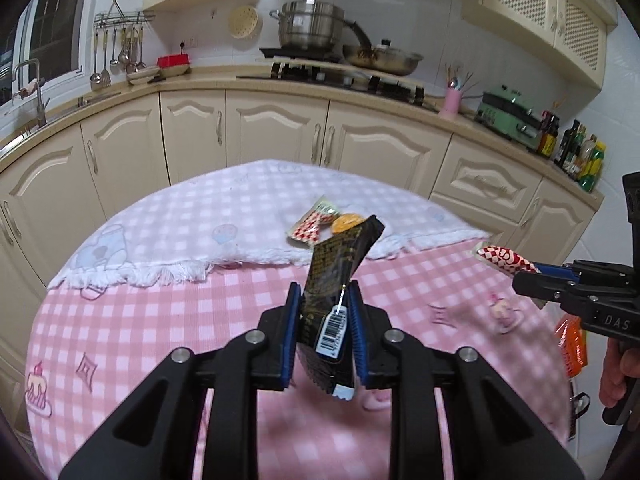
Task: Collect trash
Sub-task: 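Grasp the dark snack packet with the left gripper while the right gripper grasps the red-white striped packet, then carry the dark packet and striped packet to the blue bin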
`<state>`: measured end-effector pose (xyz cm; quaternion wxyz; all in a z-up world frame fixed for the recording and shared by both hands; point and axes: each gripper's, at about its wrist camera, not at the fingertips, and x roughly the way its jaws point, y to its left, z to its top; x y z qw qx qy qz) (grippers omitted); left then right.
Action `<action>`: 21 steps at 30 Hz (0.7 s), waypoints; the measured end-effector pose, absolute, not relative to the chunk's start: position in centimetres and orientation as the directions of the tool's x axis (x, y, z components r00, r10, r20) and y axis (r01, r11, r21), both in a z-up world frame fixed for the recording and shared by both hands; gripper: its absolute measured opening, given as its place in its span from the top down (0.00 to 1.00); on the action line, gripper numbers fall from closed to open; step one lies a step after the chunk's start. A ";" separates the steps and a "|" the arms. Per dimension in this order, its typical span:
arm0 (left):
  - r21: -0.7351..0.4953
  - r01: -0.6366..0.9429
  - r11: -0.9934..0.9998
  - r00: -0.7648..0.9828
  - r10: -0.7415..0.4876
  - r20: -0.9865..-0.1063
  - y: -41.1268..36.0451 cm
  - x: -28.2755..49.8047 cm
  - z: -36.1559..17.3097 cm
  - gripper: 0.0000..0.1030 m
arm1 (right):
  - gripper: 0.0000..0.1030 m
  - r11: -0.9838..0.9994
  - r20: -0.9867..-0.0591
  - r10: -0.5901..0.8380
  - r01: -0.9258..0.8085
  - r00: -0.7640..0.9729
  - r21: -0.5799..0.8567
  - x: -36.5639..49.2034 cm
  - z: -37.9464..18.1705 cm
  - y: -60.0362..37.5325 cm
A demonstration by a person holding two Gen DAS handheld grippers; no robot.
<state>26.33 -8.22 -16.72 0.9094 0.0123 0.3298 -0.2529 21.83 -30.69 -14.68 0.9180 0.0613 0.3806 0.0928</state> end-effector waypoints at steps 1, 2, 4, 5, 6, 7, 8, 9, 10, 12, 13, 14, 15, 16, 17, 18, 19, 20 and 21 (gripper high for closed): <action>-0.146 0.471 0.870 0.659 -0.457 -0.597 -8.2 25.7 -16.2 0.79 | 0.78 0.973 -0.676 0.224 -0.129 0.702 0.189 21.2 -14.1 -30.8; -0.148 0.473 0.868 0.662 -0.461 -0.591 -8.2 25.2 -15.8 0.79 | 0.78 0.972 -0.665 0.231 -0.133 0.710 0.195 20.6 -13.5 -31.0; -0.155 0.482 0.863 0.664 -0.475 -0.578 -8.5 23.9 -15.0 0.79 | 0.78 0.970 -0.647 0.237 -0.135 0.725 0.203 19.5 -12.7 -31.5; -0.159 0.492 0.856 0.662 -0.486 -0.571 -8.8 23.0 -14.6 0.79 | 0.78 0.969 -0.639 0.238 -0.136 0.732 0.205 18.9 -12.3 -31.7; -0.161 0.503 0.849 0.659 -0.497 -0.565 -9.2 22.3 -14.3 0.79 | 0.78 0.969 -0.631 0.239 -0.136 0.738 0.208 18.1 -12.0 -32.1; -0.162 0.512 0.844 0.655 -0.505 -0.562 -9.6 21.7 -14.2 0.79 | 0.78 0.968 -0.624 0.239 -0.135 0.744 0.211 17.5 -11.8 -32.6; -0.162 0.528 0.833 0.649 -0.519 -0.556 -10.3 20.8 -13.9 0.79 | 0.78 0.968 -0.619 0.237 -0.131 0.749 0.213 16.9 -11.6 -33.1; -0.163 0.541 0.825 0.642 -0.530 -0.553 -10.9 20.4 -13.7 0.79 | 0.78 0.970 -0.613 0.229 -0.121 0.756 0.212 16.1 -11.3 -33.8; -0.165 0.555 0.815 0.634 -0.543 -0.550 -11.7 19.9 -13.5 0.79 | 0.78 0.971 -0.608 0.219 -0.110 0.763 0.213 15.3 -11.2 -34.5; -0.175 0.577 0.798 0.617 -0.566 -0.547 -12.9 19.0 -13.4 0.79 | 0.78 0.972 -0.596 0.200 -0.081 0.778 0.220 13.8 -10.8 -36.3; -0.180 0.591 0.786 0.605 -0.580 -0.546 -13.9 18.5 -13.3 0.79 | 0.78 0.972 -0.592 0.190 -0.067 0.783 0.225 13.1 -10.7 -37.0; -0.182 0.606 0.775 0.594 -0.592 -0.545 -14.9 18.0 -13.2 0.79 | 0.78 0.972 -0.586 0.176 -0.045 0.791 0.231 12.2 -10.6 -38.0; -0.182 0.619 0.764 0.584 -0.603 -0.544 -16.0 17.3 -13.2 0.79 | 0.78 0.970 -0.579 0.158 -0.015 0.800 0.244 11.2 -10.5 -39.5; -0.185 0.635 0.750 0.570 -0.616 -0.543 -17.3 16.6 -13.2 0.79 | 0.78 0.967 -0.573 0.140 0.012 0.808 0.254 10.3 -10.5 -40.7; -0.190 0.643 0.742 0.561 -0.625 -0.543 -18.1 16.2 -13.3 0.79 | 0.78 0.965 -0.569 0.121 0.039 0.814 0.260 9.6 -10.5 -41.8; -0.201 0.655 0.729 0.545 -0.639 -0.542 -19.2 15.5 -13.5 0.79 | 0.78 0.962 -0.567 0.103 0.063 0.817 0.265 8.8 -10.5 -42.8; -0.208 0.664 0.718 0.532 -0.650 -0.543 -20.1 14.9 -13.7 0.79 | 0.78 0.956 -0.565 0.076 0.102 0.822 0.276 7.6 -10.8 -44.5; -0.219 0.678 0.702 0.513 -0.665 -0.542 -21.4 14.2 -13.9 0.79 | 0.78 0.951 -0.564 0.059 0.126 0.824 0.283 6.8 -11.0 -45.7; -0.228 0.691 0.686 0.494 -0.678 -0.544 -22.7 13.5 -14.1 0.79 | 0.78 0.946 -0.564 0.043 0.148 0.824 0.289 6.2 -11.2 -46.7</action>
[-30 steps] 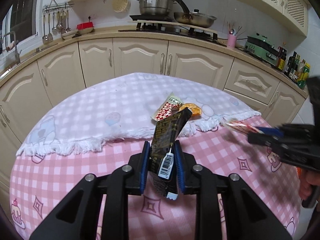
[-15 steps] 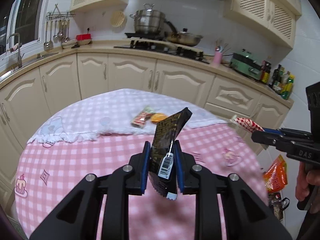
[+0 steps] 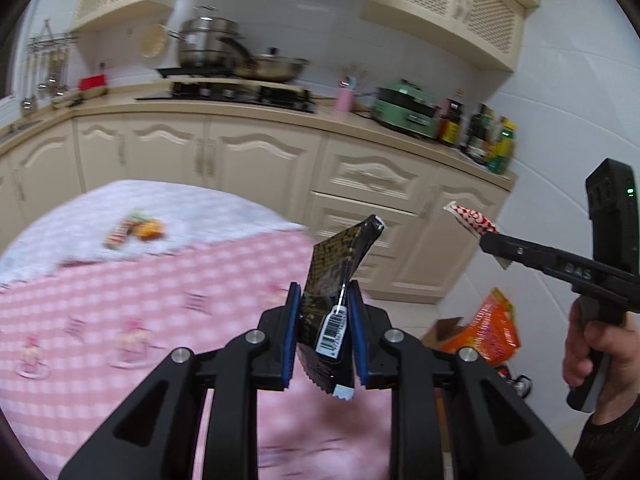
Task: Collect trash
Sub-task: 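Carry the dark packet and striped packet to the blue bin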
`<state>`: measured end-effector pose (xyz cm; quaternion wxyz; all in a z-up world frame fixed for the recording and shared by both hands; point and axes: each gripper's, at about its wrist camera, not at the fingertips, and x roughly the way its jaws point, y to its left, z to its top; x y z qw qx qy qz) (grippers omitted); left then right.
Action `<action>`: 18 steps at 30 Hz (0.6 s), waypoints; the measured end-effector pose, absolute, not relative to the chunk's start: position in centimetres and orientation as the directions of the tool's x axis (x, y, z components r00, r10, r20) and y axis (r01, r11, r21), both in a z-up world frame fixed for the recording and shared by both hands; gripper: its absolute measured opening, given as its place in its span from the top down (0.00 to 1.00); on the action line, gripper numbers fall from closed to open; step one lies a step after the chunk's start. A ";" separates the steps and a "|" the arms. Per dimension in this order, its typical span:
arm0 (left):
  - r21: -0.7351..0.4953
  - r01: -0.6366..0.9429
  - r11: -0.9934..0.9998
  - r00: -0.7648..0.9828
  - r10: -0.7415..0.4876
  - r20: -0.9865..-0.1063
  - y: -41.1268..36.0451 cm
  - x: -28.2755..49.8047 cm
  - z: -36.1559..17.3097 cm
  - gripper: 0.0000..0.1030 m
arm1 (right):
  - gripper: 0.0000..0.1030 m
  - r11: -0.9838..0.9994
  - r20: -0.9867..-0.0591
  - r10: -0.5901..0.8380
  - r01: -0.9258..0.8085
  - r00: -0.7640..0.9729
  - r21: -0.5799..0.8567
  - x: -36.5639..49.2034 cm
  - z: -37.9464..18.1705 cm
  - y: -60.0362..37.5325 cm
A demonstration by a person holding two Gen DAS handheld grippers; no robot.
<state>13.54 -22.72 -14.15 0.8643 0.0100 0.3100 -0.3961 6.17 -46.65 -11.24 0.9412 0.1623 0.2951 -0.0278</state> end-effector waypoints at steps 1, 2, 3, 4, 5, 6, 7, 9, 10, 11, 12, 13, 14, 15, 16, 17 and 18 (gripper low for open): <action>-0.234 0.699 0.676 0.481 -0.686 -0.547 -23.6 13.2 -14.3 0.79 | 0.78 0.935 -0.573 0.014 0.193 0.820 0.298 5.2 -11.9 -48.4; -0.242 0.712 0.659 0.456 -0.697 -0.554 -25.0 12.5 -14.7 0.79 | 0.78 0.926 -0.580 -0.005 0.223 0.814 0.305 4.5 -12.4 -49.7; -0.247 0.724 0.644 0.434 -0.704 -0.562 -26.2 12.0 -15.1 0.79 | 0.78 0.918 -0.589 -0.022 0.250 0.808 0.309 4.0 -13.0 -50.7; -0.248 0.735 0.631 0.417 -0.710 -0.568 -27.3 11.5 -15.5 0.79 | 0.78 0.905 -0.605 -0.047 0.290 0.795 0.311 3.3 -13.9 -52.1; -0.247 0.749 0.614 0.396 -0.715 -0.577 -28.8 10.9 -15.9 0.79 | 0.78 0.891 -0.621 -0.065 0.326 0.781 0.316 2.6 -14.9 -53.5; -0.248 0.761 0.599 0.375 -0.719 -0.585 -30.0 10.4 -16.4 0.79 | 0.78 0.881 -0.632 -0.073 0.347 0.772 0.322 2.2 -15.6 -54.4; -0.247 0.772 0.585 0.356 -0.721 -0.595 -31.2 9.9 -16.9 0.79 | 0.78 0.865 -0.647 -0.079 0.374 0.758 0.333 1.7 -16.8 -55.6; -0.252 0.791 0.557 0.306 -0.717 -0.626 -34.2 9.0 -18.4 0.79 | 0.78 0.838 -0.683 -0.091 0.426 0.725 0.341 0.9 -19.2 -57.6; -0.256 0.794 0.551 0.292 -0.716 -0.635 -35.0 8.8 -19.0 0.79 | 0.78 0.830 -0.695 -0.090 0.439 0.714 0.344 0.7 -20.0 -58.1; -0.261 0.798 0.542 0.270 -0.710 -0.650 -36.3 8.5 -19.9 0.79 | 0.78 0.820 -0.710 -0.084 0.453 0.699 0.349 0.5 -21.2 -58.7; -0.264 0.801 0.538 0.251 -0.700 -0.668 -37.5 8.3 -20.9 0.79 | 0.78 0.811 -0.722 -0.076 0.464 0.688 0.357 0.3 -22.3 -59.3; -0.266 0.801 0.536 0.237 -0.693 -0.681 -38.4 8.2 -21.7 0.79 | 0.78 0.803 -0.731 -0.070 0.474 0.678 0.362 0.2 -23.2 -59.8; -0.276 0.801 0.531 0.210 -0.681 -0.702 -39.7 8.1 -22.9 0.79 | 0.78 0.797 -0.738 -0.067 0.482 0.671 0.365 0.1 -23.8 -60.2; -0.282 0.800 0.530 0.194 -0.672 -0.714 -40.5 8.1 -23.8 0.79 | 0.78 0.787 -0.749 -0.063 0.494 0.660 0.369 0.1 -24.8 -60.7; -0.286 0.798 0.531 0.179 -0.661 -0.729 -41.4 8.2 -24.8 0.79 | 0.78 0.781 -0.754 -0.058 0.500 0.654 0.374 -0.1 -25.4 -61.0; -0.292 0.795 0.532 0.166 -0.653 -0.739 -42.0 8.3 -25.5 0.79 | 0.78 0.773 -0.759 -0.049 0.506 0.649 0.383 -0.1 -26.2 -61.3; -0.301 0.791 0.533 0.150 -0.646 -0.749 -42.7 8.4 -26.2 0.79 | 0.78 0.766 -0.764 -0.039 0.510 0.644 0.391 0.0 -27.0 -61.6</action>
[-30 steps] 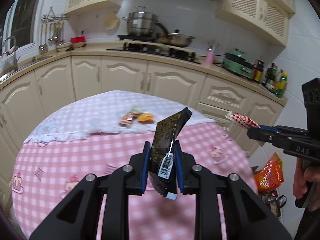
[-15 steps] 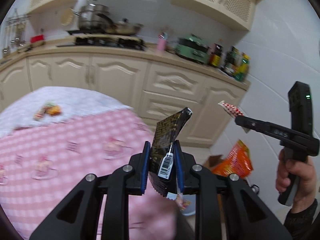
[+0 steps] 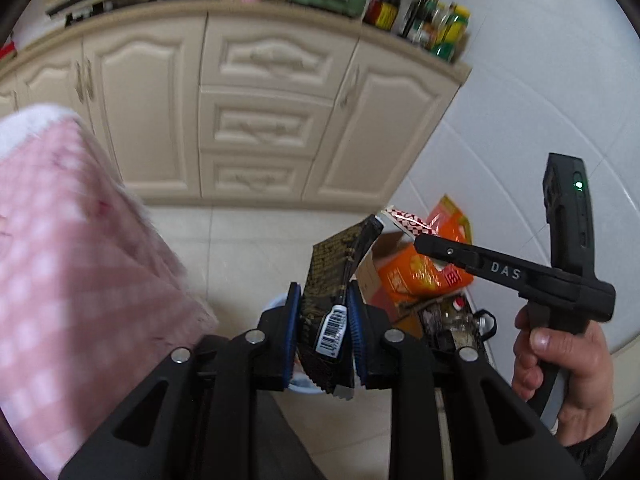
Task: Collect trash
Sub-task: 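Carry the dark packet and striped packet to the blue bin, then open both grippers to drop the packets into the bin, then bring both tools back over the table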
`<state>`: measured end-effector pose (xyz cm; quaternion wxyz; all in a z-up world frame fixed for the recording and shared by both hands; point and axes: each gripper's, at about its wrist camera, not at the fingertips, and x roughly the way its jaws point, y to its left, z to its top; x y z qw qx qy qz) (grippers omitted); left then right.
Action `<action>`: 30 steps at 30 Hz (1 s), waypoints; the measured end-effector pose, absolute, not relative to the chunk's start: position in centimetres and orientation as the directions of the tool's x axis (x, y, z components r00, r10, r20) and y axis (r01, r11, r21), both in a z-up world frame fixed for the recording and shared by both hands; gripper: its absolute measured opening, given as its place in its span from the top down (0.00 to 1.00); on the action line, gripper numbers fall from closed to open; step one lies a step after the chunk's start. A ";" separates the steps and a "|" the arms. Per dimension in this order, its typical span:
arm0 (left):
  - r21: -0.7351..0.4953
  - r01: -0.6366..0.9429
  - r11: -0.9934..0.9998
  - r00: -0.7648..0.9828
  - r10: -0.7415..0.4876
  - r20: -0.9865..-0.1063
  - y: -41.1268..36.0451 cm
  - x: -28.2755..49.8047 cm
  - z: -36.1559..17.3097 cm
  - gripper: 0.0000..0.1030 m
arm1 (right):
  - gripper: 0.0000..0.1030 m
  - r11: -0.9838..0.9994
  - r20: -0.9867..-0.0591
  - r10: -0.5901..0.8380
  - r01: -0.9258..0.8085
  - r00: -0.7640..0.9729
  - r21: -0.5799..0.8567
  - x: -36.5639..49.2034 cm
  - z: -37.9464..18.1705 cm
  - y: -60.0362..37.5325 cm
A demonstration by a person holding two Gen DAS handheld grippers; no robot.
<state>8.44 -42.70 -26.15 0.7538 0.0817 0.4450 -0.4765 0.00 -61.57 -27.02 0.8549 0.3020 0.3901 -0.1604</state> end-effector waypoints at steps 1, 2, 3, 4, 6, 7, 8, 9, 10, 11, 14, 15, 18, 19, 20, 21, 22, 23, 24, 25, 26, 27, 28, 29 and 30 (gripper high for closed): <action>-0.307 0.790 0.531 0.136 -0.639 -0.757 -43.4 8.6 -26.8 0.79 | 0.78 0.761 -0.767 -0.032 0.513 0.640 0.396 0.2 -27.6 -61.8; -0.308 0.790 0.530 0.124 -0.631 -0.766 -44.1 8.7 -27.6 0.78 | 0.78 0.756 -0.772 -0.026 0.517 0.636 0.401 0.2 -28.1 -62.0; -0.309 0.792 0.526 0.111 -0.623 -0.775 -44.9 8.8 -28.3 0.78 | 0.78 0.749 -0.777 -0.016 0.522 0.629 0.408 0.3 -28.9 -62.2; -0.317 0.790 0.525 0.096 -0.616 -0.782 -45.7 8.9 -29.0 0.78 | 0.78 0.743 -0.781 -0.005 0.525 0.625 0.415 0.3 -29.6 -62.4; -0.334 0.787 0.518 0.063 -0.607 -0.792 -47.0 9.5 -30.3 0.73 | 0.76 0.729 -0.789 0.017 0.533 0.614 0.430 0.7 -31.2 -63.1; -0.347 0.785 0.514 0.047 -0.607 -0.793 -47.6 9.8 -30.8 0.66 | 0.74 0.720 -0.796 0.021 0.544 0.604 0.431 0.8 -31.8 -63.5; -0.372 0.764 0.526 0.024 -0.600 -0.799 -48.1 10.5 -31.9 0.58 | 0.70 0.706 -0.807 0.023 0.562 0.590 0.431 0.8 -32.7 -63.9; -0.376 0.749 0.545 0.023 -0.589 -0.808 -48.5 11.0 -32.4 0.35 | 0.62 0.685 -0.810 0.035 0.576 0.586 0.446 0.7 -33.4 -64.4; -0.378 0.729 0.570 0.030 -0.579 -0.815 -48.5 11.4 -32.9 0.23 | 0.29 0.662 -0.803 0.037 0.588 0.594 0.466 0.3 -33.8 -64.8; -0.385 0.707 0.593 0.040 -0.578 -0.815 -48.4 11.9 -33.3 0.21 | 0.17 0.648 -0.798 0.033 0.595 0.601 0.475 0.1 -34.0 -64.9; -0.357 0.697 0.622 0.072 -0.556 -0.828 -47.9 12.6 -33.4 0.17 | 0.16 0.623 -0.799 0.026 0.615 0.601 0.483 -0.6 -34.3 -65.5; -0.338 0.698 0.631 0.092 -0.547 -0.832 -47.8 12.7 -33.2 0.15 | 0.11 0.616 -0.808 0.010 0.633 0.589 0.469 -0.8 -34.4 -65.7; -0.320 0.705 0.632 0.119 -0.551 -0.826 -47.2 12.7 -32.2 0.13 | 0.06 0.599 -0.816 -0.026 0.663 0.577 0.449 -1.2 -34.2 -66.2; -0.314 0.706 0.635 0.130 -0.552 -0.824 -47.1 12.6 -31.8 0.12 | 0.06 0.594 -0.817 -0.037 0.670 0.576 0.445 -1.3 -34.0 -66.2; -0.307 0.707 0.637 0.144 -0.554 -0.820 -46.8 12.6 -31.3 0.11 | 0.06 0.594 -0.817 -0.047 0.674 0.574 0.439 -1.4 -33.8 -66.2; -0.304 0.708 0.637 0.151 -0.558 -0.816 -46.7 12.5 -30.9 0.10 | 0.06 0.599 -0.818 -0.057 0.675 0.572 0.431 -1.4 -33.5 -66.1; -0.303 0.711 0.634 0.156 -0.562 -0.812 -46.5 12.4 -30.4 0.10 | 0.06 0.603 -0.818 -0.061 0.674 0.571 0.426 -1.5 -33.4 -66.1; -0.301 0.713 0.633 0.159 -0.565 -0.810 -46.3 12.3 -30.0 0.10 | 0.06 0.608 -0.818 -0.062 0.672 0.572 0.423 -1.4 -33.1 -65.9; -0.301 0.715 0.632 0.163 -0.569 -0.806 -46.0 12.1 -29.6 0.10 | 0.06 0.614 -0.817 -0.065 0.669 0.573 0.420 -1.3 -32.7 -65.8; -0.301 0.716 0.630 0.168 -0.574 -0.802 -45.9 12.0 -29.2 0.10 | 0.06 0.617 -0.817 -0.068 0.667 0.573 0.417 -1.2 -32.5 -65.7; -0.302 0.718 0.627 0.173 -0.582 -0.795 -45.7 11.9 -28.7 0.10 | 0.06 0.621 -0.816 -0.072 0.666 0.574 0.414 -1.1 -32.2 -65.6; -0.303 0.721 0.624 0.177 -0.587 -0.790 -45.4 11.8 -28.3 0.10 | 0.06 0.624 -0.815 -0.074 0.664 0.575 0.411 -1.0 -31.9 -65.5; -0.301 0.723 0.622 0.184 -0.593 -0.783 -45.2 11.8 -27.8 0.10 | 0.06 0.628 -0.813 -0.079 0.662 0.577 0.409 -0.9 -31.5 -65.4; -0.299 0.726 0.620 0.189 -0.597 -0.780 -45.0 11.6 -27.4 0.10 | 0.06 0.630 -0.812 -0.083 0.661 0.578 0.406 -0.9 -31.3 -65.3; -0.297 0.728 0.617 0.193 -0.601 -0.776 -44.9 11.6 -26.9 0.10 | 0.06 0.635 -0.812 -0.089 0.661 0.577 0.400 -0.7 -30.9 -65.1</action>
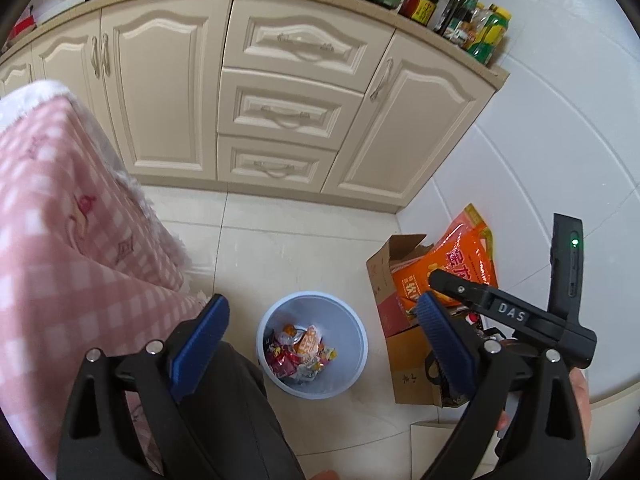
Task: Collect trash
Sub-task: 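Bring both tools back over the table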
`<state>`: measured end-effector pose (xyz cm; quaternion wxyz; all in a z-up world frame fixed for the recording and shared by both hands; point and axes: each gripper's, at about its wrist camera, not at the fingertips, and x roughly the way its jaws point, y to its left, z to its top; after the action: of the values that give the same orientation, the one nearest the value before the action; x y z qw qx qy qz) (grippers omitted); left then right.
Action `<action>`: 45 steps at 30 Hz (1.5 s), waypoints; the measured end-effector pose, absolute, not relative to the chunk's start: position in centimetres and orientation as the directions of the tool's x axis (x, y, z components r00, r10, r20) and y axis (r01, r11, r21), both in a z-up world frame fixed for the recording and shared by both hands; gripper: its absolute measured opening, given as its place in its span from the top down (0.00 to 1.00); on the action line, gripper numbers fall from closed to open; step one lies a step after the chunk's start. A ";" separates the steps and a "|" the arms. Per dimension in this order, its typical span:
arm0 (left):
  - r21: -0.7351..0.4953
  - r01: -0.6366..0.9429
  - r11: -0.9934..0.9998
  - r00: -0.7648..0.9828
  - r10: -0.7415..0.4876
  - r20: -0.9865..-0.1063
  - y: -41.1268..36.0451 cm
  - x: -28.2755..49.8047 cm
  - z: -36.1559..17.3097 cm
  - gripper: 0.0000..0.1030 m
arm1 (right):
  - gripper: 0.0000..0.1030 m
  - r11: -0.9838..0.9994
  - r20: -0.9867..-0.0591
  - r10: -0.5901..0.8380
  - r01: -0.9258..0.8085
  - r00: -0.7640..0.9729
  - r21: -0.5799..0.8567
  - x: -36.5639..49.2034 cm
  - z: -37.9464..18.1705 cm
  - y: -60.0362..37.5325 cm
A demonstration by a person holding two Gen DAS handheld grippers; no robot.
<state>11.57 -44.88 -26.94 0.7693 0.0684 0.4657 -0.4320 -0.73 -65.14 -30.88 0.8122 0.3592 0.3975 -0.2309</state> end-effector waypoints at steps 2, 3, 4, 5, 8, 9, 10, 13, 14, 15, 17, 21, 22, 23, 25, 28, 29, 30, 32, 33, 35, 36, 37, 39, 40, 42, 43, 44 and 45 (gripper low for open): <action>-0.297 0.731 0.614 0.198 -0.608 -0.769 -44.6 11.4 -26.2 0.10 | 0.06 0.642 -0.809 -0.095 0.657 0.580 0.395 -0.5 -30.4 -64.9; -0.298 0.731 0.614 0.201 -0.611 -0.765 -44.4 11.3 -25.9 0.10 | 0.06 0.648 -0.807 -0.098 0.653 0.582 0.393 -0.4 -29.9 -64.7; -0.297 0.730 0.616 0.209 -0.615 -0.761 -44.1 11.4 -25.4 0.10 | 0.06 0.652 -0.806 -0.100 0.650 0.584 0.390 -0.3 -29.6 -64.5; -0.296 0.729 0.617 0.214 -0.616 -0.758 -43.9 11.3 -25.2 0.10 | 0.06 0.656 -0.805 -0.101 0.647 0.585 0.389 -0.3 -29.3 -64.4; -0.293 0.726 0.622 0.237 -0.626 -0.743 -43.0 11.4 -23.7 0.10 | 0.06 0.665 -0.796 -0.104 0.637 0.596 0.391 0.0 -28.0 -63.6; -0.294 0.727 0.620 0.244 -0.634 -0.734 -42.5 11.5 -23.0 0.10 | 0.06 0.672 -0.791 -0.109 0.631 0.603 0.388 0.2 -27.3 -63.3; -0.297 0.728 0.618 0.247 -0.641 -0.727 -42.2 11.5 -22.6 0.10 | 0.06 0.679 -0.785 -0.111 0.623 0.610 0.388 0.4 -26.7 -63.0; -0.299 0.732 0.612 0.265 -0.660 -0.703 -40.6 11.8 -20.6 0.10 | 0.06 0.717 -0.763 -0.119 0.587 0.635 0.376 1.6 -24.3 -61.4; -0.287 0.732 0.618 0.283 -0.659 -0.697 -40.0 12.0 -19.9 0.10 | 0.06 0.729 -0.756 -0.118 0.573 0.644 0.374 1.9 -23.6 -60.9; -0.277 0.731 0.624 0.302 -0.659 -0.689 -39.3 12.3 -19.2 0.10 | 0.06 0.744 -0.745 -0.113 0.553 0.657 0.375 2.5 -22.7 -60.3; -0.261 0.726 0.637 0.334 -0.658 -0.675 -37.9 12.9 -18.0 0.10 | 0.06 0.766 -0.731 -0.109 0.526 0.673 0.369 3.5 -21.3 -59.0; -0.234 0.697 0.678 0.409 -0.644 -0.646 -34.5 14.6 -15.5 0.10 | 0.06 0.819 -0.698 -0.092 0.452 0.710 0.352 6.2 -18.0 -56.0; -0.233 0.687 0.688 0.428 -0.642 -0.636 -33.4 15.1 -14.9 0.10 | 0.06 0.830 -0.691 -0.088 0.436 0.717 0.347 6.7 -17.4 -55.3; -0.232 0.680 0.695 0.440 -0.640 -0.630 -32.6 15.4 -14.4 0.10 | 0.06 0.841 -0.684 -0.084 0.420 0.725 0.341 7.3 -16.8 -54.5; -0.219 0.670 0.709 0.469 -0.633 -0.616 -30.9 16.1 -13.4 0.10 | 0.06 0.864 -0.671 -0.074 0.383 0.738 0.326 8.6 -15.4 -52.9; -0.189 0.648 0.738 0.525 -0.612 -0.591 -28.2 17.2 -11.7 0.10 | 0.06 0.890 -0.646 -0.049 0.327 0.762 0.318 10.5 -13.6 -50.5; -0.182 0.638 0.748 0.543 -0.605 -0.582 -27.2 17.6 -11.2 0.09 | 0.06 0.895 -0.641 -0.044 0.316 0.766 0.316 11.0 -13.2 -49.9; -0.175 0.628 0.758 0.563 -0.597 -0.571 -26.2 17.9 -10.6 0.09 | 0.06 0.902 -0.634 -0.036 0.297 0.773 0.312 11.7 -12.6 -49.0; -0.160 0.615 0.772 0.591 -0.585 -0.555 -24.3 18.5 -9.8 0.09 | 0.06 0.914 -0.625 -0.020 0.267 0.780 0.304 12.9 -11.8 -47.6; -0.150 0.607 0.780 0.606 -0.577 -0.548 -23.8 18.8 -9.4 0.09 | 0.06 0.923 -0.620 -0.008 0.244 0.785 0.298 13.6 -11.2 -46.6; -0.123 0.589 0.799 0.642 -0.554 -0.530 -22.2 19.3 -8.6 0.08 | 0.06 0.935 -0.613 0.003 0.215 0.790 0.282 14.6 -10.4 -45.1; -0.112 0.580 0.807 0.657 -0.545 -0.521 -21.5 19.5 -8.3 0.08 | 0.06 0.943 -0.607 0.011 0.195 0.795 0.271 15.3 -9.9 -44.0; -0.102 0.570 0.815 0.673 -0.535 -0.511 -20.7 19.7 -7.9 0.08 | 0.06 0.947 -0.603 0.017 0.181 0.797 0.266 15.7 -9.5 -43.3; -0.083 0.548 0.833 0.705 -0.513 -0.491 -19.1 20.2 -7.3 0.08 | 0.06 0.957 -0.591 0.035 0.144 0.806 0.253 16.9 -8.6 -41.4; -0.073 0.537 0.840 0.719 -0.502 -0.481 -18.3 20.4 -7.1 0.08 | 0.06 0.961 -0.586 0.042 0.128 0.809 0.246 17.4 -8.3 -40.5; -0.042 0.507 0.861 0.756 -0.467 -0.459 -16.5 21.0 -6.5 0.07 | 0.06 0.967 -0.577 0.050 0.105 0.815 0.232 18.2 -7.7 -39.1; -0.034 0.498 0.866 0.765 -0.458 -0.452 -16.0 21.2 -6.3 0.07 | 0.06 0.971 -0.572 0.056 0.089 0.818 0.223 18.7 -7.3 -38.1; -0.023 0.487 0.873 0.777 -0.445 -0.444 -15.2 21.6 -6.1 0.07 | 0.06 0.974 -0.569 0.063 0.074 0.820 0.215 19.3 -7.1 -37.3; -0.012 0.469 0.883 0.793 -0.427 -0.435 -14.3 22.0 -6.0 0.07 | 0.06 0.977 -0.566 0.067 0.061 0.822 0.205 19.8 -6.8 -36.5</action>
<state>21.99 -14.29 -6.00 0.9456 0.0481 0.2179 -0.2369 19.76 -36.46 -6.82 0.9483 0.1077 0.2985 0.0015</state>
